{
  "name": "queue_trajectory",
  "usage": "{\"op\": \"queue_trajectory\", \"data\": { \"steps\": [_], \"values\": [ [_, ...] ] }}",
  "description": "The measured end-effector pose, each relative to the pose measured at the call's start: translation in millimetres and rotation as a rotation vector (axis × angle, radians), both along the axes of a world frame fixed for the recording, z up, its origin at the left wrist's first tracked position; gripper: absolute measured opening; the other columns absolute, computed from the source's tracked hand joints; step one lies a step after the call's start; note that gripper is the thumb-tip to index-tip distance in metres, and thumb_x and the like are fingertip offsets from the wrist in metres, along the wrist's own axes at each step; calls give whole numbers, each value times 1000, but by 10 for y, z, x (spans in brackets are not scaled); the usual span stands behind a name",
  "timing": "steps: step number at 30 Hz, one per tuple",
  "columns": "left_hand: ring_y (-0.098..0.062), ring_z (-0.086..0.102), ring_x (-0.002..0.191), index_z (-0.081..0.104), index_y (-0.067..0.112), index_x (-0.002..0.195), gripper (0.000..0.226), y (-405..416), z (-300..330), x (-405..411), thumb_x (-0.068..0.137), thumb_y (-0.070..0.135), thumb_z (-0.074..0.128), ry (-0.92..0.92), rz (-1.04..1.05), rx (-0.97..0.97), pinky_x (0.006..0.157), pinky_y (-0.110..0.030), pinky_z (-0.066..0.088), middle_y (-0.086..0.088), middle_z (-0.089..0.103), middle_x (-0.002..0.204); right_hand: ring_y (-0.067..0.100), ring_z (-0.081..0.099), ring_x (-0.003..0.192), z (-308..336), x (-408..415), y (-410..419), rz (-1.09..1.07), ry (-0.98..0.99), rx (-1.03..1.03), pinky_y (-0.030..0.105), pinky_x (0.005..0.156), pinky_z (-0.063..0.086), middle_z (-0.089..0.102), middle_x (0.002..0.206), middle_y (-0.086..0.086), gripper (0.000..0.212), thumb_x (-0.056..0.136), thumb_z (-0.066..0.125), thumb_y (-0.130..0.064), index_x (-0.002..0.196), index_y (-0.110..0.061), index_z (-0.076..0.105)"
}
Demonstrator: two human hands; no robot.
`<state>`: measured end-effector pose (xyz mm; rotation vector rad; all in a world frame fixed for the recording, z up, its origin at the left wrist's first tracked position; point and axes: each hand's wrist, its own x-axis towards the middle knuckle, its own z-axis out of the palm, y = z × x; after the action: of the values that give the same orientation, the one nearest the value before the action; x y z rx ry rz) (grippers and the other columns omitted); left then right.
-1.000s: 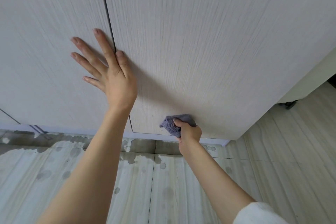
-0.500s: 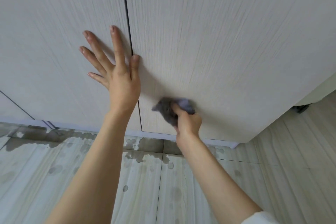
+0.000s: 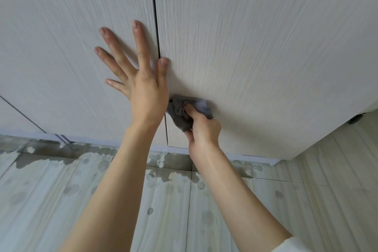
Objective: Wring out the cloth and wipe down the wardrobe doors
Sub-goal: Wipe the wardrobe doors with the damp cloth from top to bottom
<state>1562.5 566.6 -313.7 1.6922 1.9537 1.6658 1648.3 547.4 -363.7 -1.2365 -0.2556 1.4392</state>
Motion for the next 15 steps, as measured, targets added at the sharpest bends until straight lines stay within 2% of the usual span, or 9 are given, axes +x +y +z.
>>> {"op": "queue_trajectory", "data": {
  "steps": [3, 6, 8, 11, 12, 14, 15],
  "values": [
    [-46, -20, 138, 10, 21, 150, 62, 7, 5, -3, 99, 41, 39, 4, 10, 1, 97, -76, -1, -25, -13, 154, 24, 65, 86, -409, -21, -12, 33, -71, -180, 41, 89, 52, 66, 88, 6, 23, 72, 78, -4, 88, -4, 61],
    [-45, -19, 139, 7, 25, 148, 61, 5, -7, 6, 99, 40, 39, 4, 13, 4, 99, -75, -1, -24, -13, 154, 28, 61, 90, -757, 64, -23, 28, -83, -360, 46, 91, 50, 64, 92, 12, 24, 74, 75, 1, 86, -2, 54],
    [-45, -18, 139, 9, 22, 149, 61, 6, -13, 8, 99, 39, 39, 6, 25, 5, 99, -75, 0, -24, -11, 155, 30, 58, 91, -859, 98, 17, 11, -83, -396, 48, 92, 49, 63, 105, 17, 29, 74, 73, 4, 95, 1, 54],
    [-43, -16, 140, 10, 22, 150, 60, 6, -33, 12, 99, 40, 37, 12, 44, 2, 101, -75, 1, -23, -9, 155, 31, 60, 97, -868, 30, 121, 49, -46, -383, 43, 88, 51, 61, 107, 17, 20, 78, 70, 4, 83, 0, 51],
    [-43, -16, 140, 10, 23, 149, 60, 4, -40, 17, 98, 41, 36, 13, 49, 0, 102, -75, 2, -22, -9, 155, 31, 61, 96, -842, -17, 145, 68, 4, -356, 41, 83, 53, 62, 108, 17, 19, 78, 69, 5, 88, 2, 54],
    [-41, -15, 141, 9, 24, 149, 61, -8, -46, 45, 98, 43, 34, -7, 64, -10, 102, -75, 3, -20, -8, 156, 29, 61, 93, -797, -103, 145, 82, 124, -307, 38, 73, 53, 62, 110, 18, 33, 77, 68, 9, 108, 3, 57],
    [-40, -16, 141, 8, 25, 150, 61, -14, -43, 69, 98, 44, 33, -31, 69, -16, 102, -75, 3, -18, -9, 156, 29, 60, 94, -805, -135, 136, 86, 172, -297, 38, 74, 53, 62, 112, 18, 39, 77, 67, 11, 114, 3, 56]
  ]
}}
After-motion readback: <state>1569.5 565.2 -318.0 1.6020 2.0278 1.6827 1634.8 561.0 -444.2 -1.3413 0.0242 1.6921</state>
